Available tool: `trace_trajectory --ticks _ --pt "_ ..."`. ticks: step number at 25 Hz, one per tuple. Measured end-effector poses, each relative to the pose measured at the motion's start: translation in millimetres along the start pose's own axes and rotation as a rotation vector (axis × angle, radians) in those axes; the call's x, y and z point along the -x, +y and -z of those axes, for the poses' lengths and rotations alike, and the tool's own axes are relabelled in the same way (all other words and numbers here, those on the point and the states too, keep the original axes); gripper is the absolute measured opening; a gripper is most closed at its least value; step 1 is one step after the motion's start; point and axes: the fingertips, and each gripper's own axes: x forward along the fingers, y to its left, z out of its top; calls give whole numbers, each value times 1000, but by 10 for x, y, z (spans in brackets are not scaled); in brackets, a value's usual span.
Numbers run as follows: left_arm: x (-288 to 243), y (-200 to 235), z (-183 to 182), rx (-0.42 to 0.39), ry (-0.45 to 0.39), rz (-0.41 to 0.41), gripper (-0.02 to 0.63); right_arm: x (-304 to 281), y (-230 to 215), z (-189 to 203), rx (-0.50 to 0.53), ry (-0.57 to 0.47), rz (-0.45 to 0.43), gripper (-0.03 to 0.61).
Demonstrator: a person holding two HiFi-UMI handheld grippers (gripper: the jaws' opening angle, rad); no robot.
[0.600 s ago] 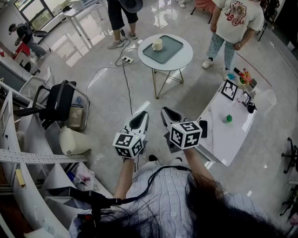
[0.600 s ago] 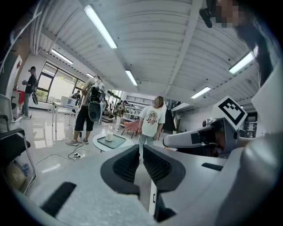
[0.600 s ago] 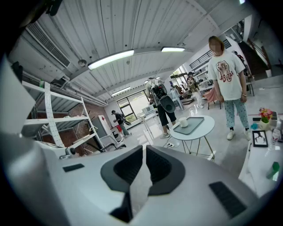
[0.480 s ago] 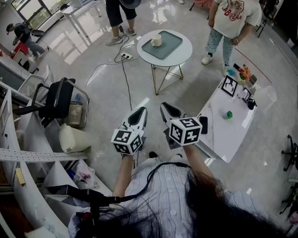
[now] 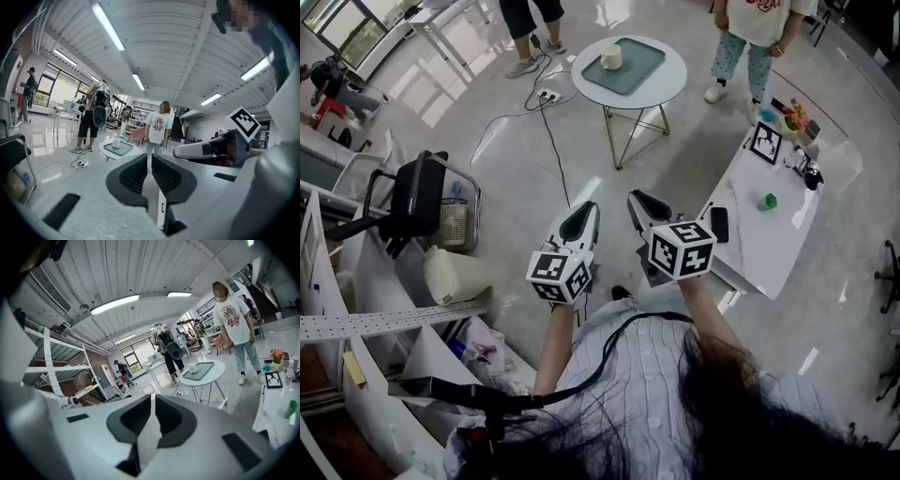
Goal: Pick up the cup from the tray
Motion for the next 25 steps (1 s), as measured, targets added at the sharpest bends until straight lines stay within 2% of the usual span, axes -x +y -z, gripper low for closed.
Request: trace_trajectory --ticks 13,20,25 --pt "-214 61 199 57 41 58 17 -63 -155 118 -2 45 63 46" --pt "-540 273 118 52 54 74 17 -529 -390 -98 -10 48 60 46" --pt "-959 502 -1 55 68 83 17 -959 -642 -367 -7 63 51 46"
